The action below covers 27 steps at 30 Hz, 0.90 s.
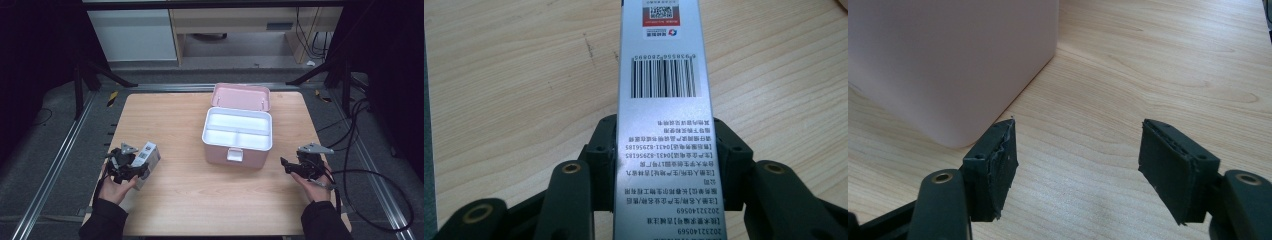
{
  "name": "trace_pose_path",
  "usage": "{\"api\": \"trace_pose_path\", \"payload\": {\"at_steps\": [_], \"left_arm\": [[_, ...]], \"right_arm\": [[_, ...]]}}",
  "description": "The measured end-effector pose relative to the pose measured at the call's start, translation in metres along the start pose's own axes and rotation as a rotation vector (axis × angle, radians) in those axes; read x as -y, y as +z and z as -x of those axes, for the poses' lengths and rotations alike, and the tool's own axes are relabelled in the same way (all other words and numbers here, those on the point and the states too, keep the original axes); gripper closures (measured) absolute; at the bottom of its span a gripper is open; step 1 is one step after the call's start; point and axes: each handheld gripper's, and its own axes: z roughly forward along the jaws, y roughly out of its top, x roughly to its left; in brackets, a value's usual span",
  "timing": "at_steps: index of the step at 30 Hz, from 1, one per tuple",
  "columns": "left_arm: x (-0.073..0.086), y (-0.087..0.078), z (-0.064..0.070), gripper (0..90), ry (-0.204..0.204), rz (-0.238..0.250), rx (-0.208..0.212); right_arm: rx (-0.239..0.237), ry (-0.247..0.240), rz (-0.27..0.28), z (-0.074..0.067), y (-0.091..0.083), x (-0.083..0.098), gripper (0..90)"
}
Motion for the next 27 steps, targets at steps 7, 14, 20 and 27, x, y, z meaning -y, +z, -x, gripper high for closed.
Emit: {"api": "trace_pose_path", "payload": {"at_steps": [7,14,20,27], "left_arm": [[-0.012,0.005,-0.002,46.4,0.029,-0.040,0.014],[-0.019,0.013,-0.003,53.7,0.020,-0.122,0.024],[-0.015,0.009,-0.007,54.6,-0.062,-0.126,-0.011],[-0.013,0.008,-0.008,48.6,-0.068,-0.113,-0.048]], "right_arm": [[-0.009,-0.003,-0.007,-0.001,0.003,-0.001,31.4],[-0.029,0.007,0.004,-0.002,0.001,-0.004,32.6],[-0.040,0.001,0.063,-0.007,-0.008,-0.015,33.3],[-0.069,-0.014,0.094,-0.017,-0.013,-0.026,32.7]]}}
